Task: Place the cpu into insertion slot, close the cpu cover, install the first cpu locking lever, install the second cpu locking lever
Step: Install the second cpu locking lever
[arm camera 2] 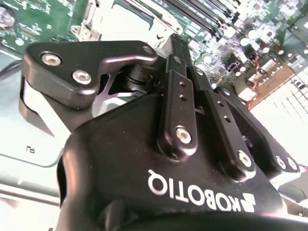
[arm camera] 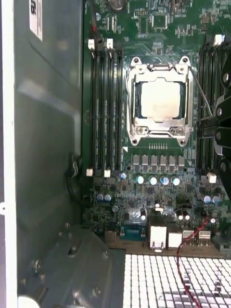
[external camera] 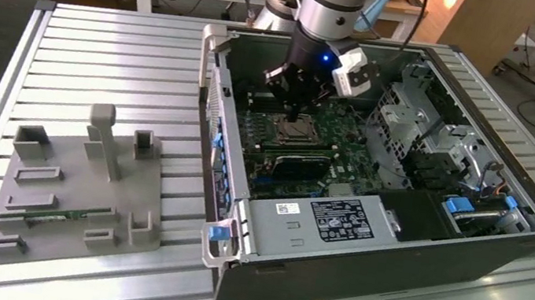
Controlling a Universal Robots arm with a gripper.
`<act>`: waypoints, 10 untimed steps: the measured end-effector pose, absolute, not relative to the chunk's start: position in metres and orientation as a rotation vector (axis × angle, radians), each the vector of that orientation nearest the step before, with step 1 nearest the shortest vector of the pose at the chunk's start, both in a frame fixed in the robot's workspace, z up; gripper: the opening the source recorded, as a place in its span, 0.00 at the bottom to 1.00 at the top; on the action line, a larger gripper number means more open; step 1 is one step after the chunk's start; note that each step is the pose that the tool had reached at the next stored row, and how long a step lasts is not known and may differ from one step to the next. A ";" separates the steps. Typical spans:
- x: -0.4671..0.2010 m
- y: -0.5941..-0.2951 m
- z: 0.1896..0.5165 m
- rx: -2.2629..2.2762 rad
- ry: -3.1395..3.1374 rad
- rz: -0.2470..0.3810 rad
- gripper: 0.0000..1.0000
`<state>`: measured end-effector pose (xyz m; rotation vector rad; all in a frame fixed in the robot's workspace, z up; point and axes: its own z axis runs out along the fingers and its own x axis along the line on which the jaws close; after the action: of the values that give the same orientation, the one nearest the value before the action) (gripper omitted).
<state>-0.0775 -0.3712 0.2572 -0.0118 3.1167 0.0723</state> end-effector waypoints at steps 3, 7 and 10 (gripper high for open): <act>-0.071 -0.371 0.257 -0.012 3.117 0.072 0.10; -0.067 -0.371 0.257 -0.012 3.117 0.072 0.10; -0.066 -0.372 0.256 -0.012 3.117 0.072 0.10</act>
<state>-0.0661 -0.3720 0.2559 -0.0117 3.1167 0.0721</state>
